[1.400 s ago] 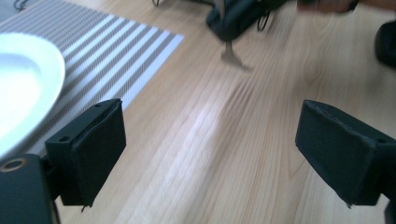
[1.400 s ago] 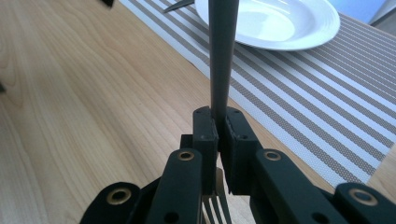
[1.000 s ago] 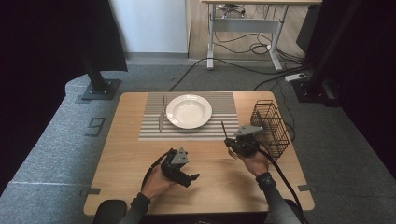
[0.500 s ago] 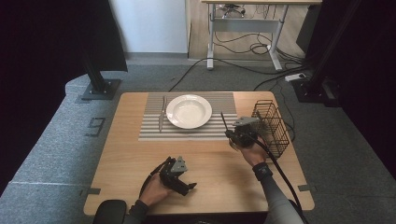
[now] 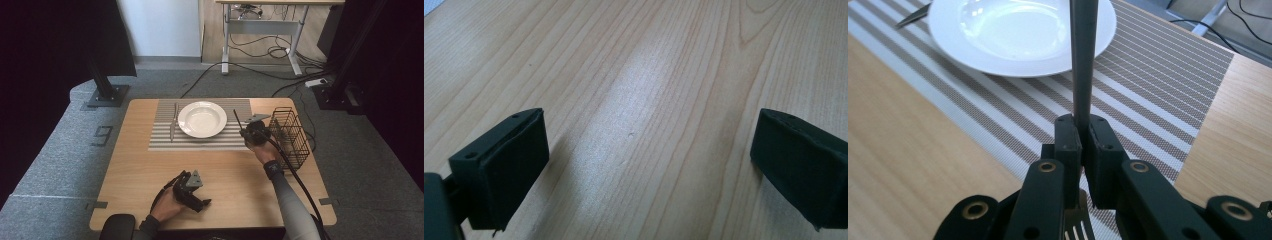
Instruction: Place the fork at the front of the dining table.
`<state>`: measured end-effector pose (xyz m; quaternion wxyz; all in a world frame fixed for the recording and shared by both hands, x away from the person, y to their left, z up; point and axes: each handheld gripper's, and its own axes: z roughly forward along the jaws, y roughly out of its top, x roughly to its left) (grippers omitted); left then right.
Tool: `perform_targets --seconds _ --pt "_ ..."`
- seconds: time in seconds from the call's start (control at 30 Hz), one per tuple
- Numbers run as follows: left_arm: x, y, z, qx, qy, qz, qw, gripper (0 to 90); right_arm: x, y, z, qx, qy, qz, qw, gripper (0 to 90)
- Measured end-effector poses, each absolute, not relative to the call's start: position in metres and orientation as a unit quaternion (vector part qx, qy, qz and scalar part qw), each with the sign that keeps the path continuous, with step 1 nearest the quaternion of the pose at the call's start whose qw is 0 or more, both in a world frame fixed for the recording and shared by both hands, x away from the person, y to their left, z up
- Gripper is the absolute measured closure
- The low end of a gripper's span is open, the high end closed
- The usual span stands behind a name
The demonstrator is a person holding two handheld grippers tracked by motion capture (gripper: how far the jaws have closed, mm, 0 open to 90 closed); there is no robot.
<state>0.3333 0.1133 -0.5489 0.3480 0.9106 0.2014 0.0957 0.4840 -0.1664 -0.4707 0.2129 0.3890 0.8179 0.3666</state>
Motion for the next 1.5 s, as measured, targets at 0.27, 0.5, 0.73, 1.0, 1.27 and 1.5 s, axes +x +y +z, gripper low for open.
perform_targets --seconds 0.27,0.5,0.73,1.0,1.27,1.5 --pt "0.334 0.114 -0.549 0.911 0.203 0.085 0.348 3.9 0.508 -0.16 -0.478 0.403 0.817 0.349 0.222 84.2" --pt "0.335 0.114 -0.549 0.911 0.203 0.08 0.349 4.6 0.527 -0.156 -0.487 0.412 0.816 0.338 0.223 84.7" --pt "0.335 0.114 -0.549 0.912 0.202 0.078 0.349 5.2 0.543 -0.156 -0.496 0.432 0.811 0.326 0.223 85.7" --pt "0.335 0.114 -0.549 0.912 0.201 0.076 0.349 5.5 0.556 -0.161 -0.506 0.455 0.805 0.306 0.226 86.2" --pt "0.335 0.114 -0.549 0.911 0.201 0.076 0.351 5.7 0.567 -0.157 -0.514 0.462 0.807 0.288 0.229 86.0" --pt "0.334 0.114 -0.549 0.912 0.2 0.075 0.35 5.9 0.579 -0.155 -0.522 0.474 0.805 0.273 0.231 85.9"
